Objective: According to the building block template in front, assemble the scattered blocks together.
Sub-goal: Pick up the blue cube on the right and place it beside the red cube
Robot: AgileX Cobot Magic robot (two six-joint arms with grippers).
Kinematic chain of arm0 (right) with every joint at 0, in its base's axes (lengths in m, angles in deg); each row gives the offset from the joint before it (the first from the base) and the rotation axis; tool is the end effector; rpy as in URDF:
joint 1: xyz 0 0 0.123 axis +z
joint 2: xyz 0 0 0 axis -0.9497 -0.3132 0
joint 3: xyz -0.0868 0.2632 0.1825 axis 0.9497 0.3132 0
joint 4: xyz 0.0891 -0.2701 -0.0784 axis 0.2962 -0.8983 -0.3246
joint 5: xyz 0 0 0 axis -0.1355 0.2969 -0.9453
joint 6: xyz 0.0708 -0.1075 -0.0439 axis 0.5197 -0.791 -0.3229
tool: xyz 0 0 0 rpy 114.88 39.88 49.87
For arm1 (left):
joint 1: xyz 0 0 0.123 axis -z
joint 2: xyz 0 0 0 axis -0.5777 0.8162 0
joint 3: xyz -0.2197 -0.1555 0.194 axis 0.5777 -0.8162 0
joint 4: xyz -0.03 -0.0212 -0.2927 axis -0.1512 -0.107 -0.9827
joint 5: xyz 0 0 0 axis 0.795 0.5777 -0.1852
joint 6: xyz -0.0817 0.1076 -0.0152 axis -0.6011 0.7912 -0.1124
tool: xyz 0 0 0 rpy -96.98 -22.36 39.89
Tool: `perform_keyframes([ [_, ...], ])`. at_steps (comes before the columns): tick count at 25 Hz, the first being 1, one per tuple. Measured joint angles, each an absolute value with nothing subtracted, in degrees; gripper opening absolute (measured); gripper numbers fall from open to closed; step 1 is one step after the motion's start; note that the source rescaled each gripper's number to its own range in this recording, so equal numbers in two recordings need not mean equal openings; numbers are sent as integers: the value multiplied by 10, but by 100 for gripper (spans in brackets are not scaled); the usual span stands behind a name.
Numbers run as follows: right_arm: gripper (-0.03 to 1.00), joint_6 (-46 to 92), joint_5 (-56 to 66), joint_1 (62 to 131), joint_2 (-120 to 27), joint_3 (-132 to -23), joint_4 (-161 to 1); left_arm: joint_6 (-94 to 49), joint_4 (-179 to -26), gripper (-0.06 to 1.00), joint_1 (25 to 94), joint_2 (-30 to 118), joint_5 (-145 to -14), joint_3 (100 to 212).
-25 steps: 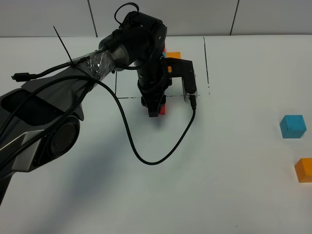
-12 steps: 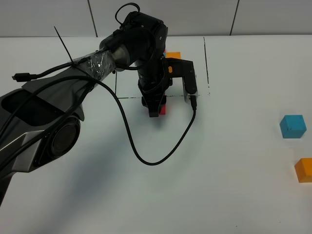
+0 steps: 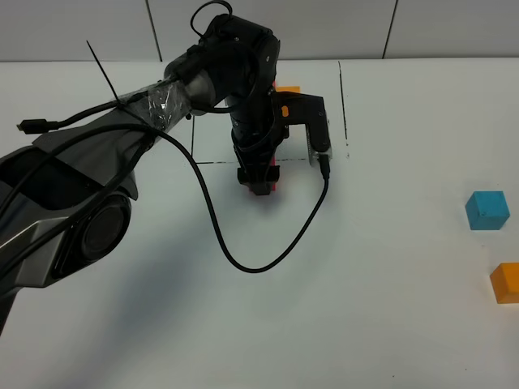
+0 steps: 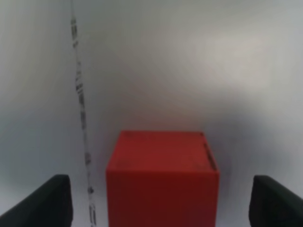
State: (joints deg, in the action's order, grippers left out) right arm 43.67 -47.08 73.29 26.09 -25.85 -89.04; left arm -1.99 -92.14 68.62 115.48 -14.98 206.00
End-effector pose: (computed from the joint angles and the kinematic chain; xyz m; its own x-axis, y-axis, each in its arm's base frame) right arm 0.0276 -0.0015 0.2760 -0.4733 -0.0537 -0.8793 -0.0318 0.9985 -0.0439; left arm 0.5071 -0.3409 0.1154 -0.0360 0.9873 -0.1548 0.9892 0.0572 0.1347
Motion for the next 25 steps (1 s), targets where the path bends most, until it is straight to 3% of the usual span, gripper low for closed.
perform_keyframes([
  [7,0,437,-471,733,261,-259,-890,-68,-912,80,680,1105,-149,2060],
  [15,0,437,-471,733,261,-259,-890,-132,-921,81,616,1022,-149,2041],
  [25,0,437,-471,733,261,-259,-890,-214,-926,81,494,856,-201,1835],
])
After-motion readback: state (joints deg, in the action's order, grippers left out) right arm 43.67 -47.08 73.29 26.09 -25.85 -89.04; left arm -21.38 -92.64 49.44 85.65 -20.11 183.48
